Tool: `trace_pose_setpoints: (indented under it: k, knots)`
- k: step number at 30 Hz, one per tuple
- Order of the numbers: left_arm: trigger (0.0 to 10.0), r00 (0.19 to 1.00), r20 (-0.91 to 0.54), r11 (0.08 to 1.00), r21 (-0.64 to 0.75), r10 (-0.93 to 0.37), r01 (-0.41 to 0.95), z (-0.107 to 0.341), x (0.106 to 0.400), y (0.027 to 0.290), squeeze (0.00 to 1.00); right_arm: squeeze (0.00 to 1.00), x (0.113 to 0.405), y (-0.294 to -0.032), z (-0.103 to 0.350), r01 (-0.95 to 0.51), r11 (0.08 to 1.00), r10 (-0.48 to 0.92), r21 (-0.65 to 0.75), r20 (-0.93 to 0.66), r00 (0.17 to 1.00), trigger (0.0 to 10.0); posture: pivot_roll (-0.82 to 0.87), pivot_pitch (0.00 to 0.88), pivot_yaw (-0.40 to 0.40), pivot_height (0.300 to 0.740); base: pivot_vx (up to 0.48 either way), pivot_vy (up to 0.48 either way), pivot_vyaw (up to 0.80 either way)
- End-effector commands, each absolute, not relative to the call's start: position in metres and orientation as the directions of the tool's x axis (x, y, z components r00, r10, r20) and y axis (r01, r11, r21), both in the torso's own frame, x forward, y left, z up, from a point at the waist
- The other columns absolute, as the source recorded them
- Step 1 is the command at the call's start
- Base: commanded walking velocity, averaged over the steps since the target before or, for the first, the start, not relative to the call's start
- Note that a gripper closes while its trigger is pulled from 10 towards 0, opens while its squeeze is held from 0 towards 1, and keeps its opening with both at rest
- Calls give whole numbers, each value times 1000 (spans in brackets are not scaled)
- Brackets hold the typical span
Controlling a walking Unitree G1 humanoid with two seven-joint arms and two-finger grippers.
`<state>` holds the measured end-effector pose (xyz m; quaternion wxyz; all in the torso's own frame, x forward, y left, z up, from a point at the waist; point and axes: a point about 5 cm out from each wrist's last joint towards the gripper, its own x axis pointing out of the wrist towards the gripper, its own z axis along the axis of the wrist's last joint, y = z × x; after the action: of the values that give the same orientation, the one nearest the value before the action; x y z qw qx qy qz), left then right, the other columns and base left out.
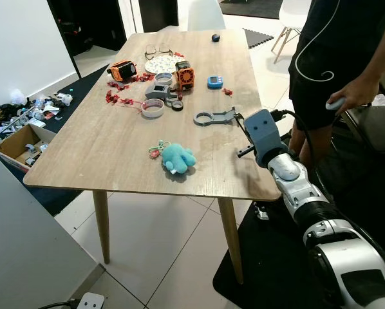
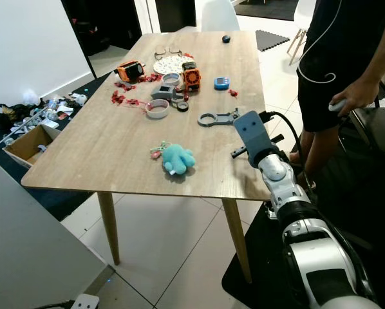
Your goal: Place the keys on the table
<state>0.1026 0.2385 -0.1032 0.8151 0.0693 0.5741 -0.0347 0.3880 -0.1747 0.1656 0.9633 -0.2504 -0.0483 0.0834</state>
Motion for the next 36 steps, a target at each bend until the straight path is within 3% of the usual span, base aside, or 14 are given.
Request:
trace_pose_setpoints:
  k: [1,11,12,13,15,16,20,22,23,24,27,31,33,36]
  knots:
    - [10000,322,-947,986,66,14,151,-105,98,235,0,1000,389,-173,166,-127,864,172,-487,49,984,10000,-67,37,86,740,0,0,0]
    - [10000,324,-946,985,72,18,155,-105,98,236,0,1000,390,-176,174,-59,872,128,-485,109,986,10000,-68,42,89,740,0,0,0]
    - [10000,324,-946,985,72,19,155,-105,98,236,0,953,390,-177,175,-55,880,128,-471,123,984,10000,-66,42,86,740,0,0,0]
    - [10000,324,-946,985,73,19,154,-105,98,236,0,416,389,-185,178,-20,895,93,-446,143,985,10000,-65,42,85,740,0,0,0]
    - [10000,324,-946,986,73,20,153,-105,97,236,0,416,389,-190,179,6,904,67,-428,156,985,10000,-65,42,85,740,0,0,0]
    - [10000,325,-945,986,74,22,150,-105,97,236,0,0,387,-205,181,72,901,1,-428,168,986,10000,-61,43,82,740,0,0,0]
    - [10000,326,-945,987,76,25,143,-105,96,237,0,0,382,-238,182,212,874,-149,-438,174,974,10000,-61,42,82,740,0,0,0]
    - [10000,337,-941,992,75,35,106,-105,95,238,0,0,366,-291,179,371,804,-337,-464,158,928,10000,-64,44,79,740,0,0,0]
    - [10000,337,-941,992,75,35,106,-105,95,238,0,0,366,-291,179,371,804,-337,-464,158,928,10000,-64,44,79,740,0,0,0]
    - [10000,350,-936,995,72,44,69,-105,95,240,0,0,343,-337,171,475,735,-483,-485,118,868,10000,-70,46,78,740,0,0,0]
    - [10000,357,-933,995,71,42,67,-104,95,240,0,0,333,-352,166,502,708,-529,-496,97,843,10000,-69,46,77,740,0,0,0]
    - [10000,385,-922,996,71,41,63,-103,99,241,0,0,291,-396,143,578,616,-677,-535,14,735,10000,-76,46,74,740,0,0,0]
    - [10000,426,-904,997,69,48,34,-100,105,242,0,0,259,-414,114,573,580,-744,-579,-91,662,10000,-82,44,73,740,0,0,0]
    - [10000,518,-853,998,47,62,-42,-93,123,247,0,0,206,-408,45,494,630,-761,-600,-350,546,10000,-84,45,72,740,0,0,0]
